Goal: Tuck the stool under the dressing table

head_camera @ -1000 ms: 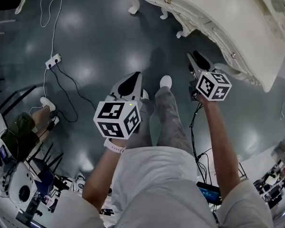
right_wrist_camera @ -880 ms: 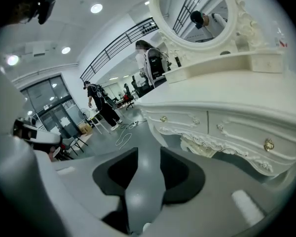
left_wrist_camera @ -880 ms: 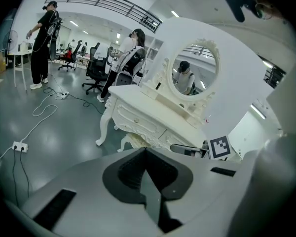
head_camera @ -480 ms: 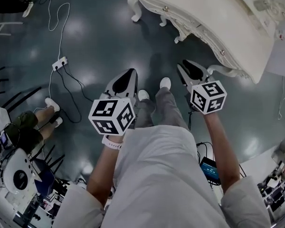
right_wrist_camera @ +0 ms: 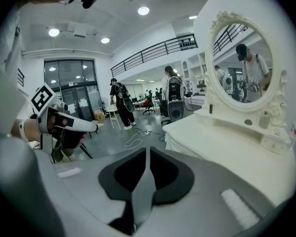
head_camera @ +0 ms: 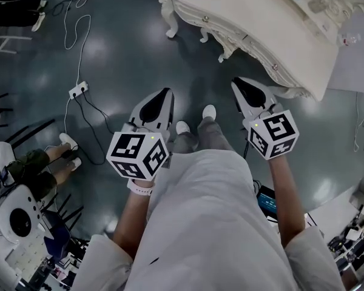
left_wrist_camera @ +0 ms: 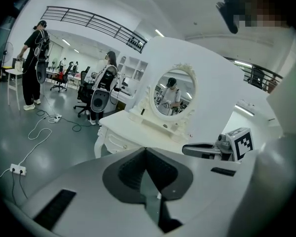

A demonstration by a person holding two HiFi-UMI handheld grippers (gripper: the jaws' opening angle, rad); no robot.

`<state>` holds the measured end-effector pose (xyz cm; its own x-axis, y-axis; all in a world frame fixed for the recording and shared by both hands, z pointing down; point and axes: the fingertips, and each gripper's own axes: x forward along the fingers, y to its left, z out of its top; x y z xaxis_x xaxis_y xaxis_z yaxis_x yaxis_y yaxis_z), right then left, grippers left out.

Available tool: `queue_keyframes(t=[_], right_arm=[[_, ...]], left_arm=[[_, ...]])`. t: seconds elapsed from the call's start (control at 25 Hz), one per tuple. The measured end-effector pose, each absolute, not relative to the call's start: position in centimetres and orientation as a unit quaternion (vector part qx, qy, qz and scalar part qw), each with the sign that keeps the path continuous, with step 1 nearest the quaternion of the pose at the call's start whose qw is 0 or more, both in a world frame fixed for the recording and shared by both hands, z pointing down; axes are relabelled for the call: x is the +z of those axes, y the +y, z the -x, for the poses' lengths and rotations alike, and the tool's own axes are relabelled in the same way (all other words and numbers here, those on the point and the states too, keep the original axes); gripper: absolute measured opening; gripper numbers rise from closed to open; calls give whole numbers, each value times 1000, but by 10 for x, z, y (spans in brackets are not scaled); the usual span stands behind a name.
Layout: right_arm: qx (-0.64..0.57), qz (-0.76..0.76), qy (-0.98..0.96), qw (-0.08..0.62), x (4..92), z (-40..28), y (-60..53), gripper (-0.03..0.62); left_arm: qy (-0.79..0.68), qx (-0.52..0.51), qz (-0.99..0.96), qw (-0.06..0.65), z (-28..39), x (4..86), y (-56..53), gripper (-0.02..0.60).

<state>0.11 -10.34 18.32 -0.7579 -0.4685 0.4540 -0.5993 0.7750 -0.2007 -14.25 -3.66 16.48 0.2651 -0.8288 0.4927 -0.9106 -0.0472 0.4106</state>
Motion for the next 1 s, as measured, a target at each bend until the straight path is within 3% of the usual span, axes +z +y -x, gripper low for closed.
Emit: queue_keyframes(t=[0.6, 1.0], right_arm=[[128, -323, -928, 137, 93, -35, -89, 12], [113, -344, -927, 101, 69, -48, -87, 12]], left_arm=[[-621, 57, -744, 240, 133, 101, -24, 6], [-629, 42, -741, 230, 139, 90, -27, 6]])
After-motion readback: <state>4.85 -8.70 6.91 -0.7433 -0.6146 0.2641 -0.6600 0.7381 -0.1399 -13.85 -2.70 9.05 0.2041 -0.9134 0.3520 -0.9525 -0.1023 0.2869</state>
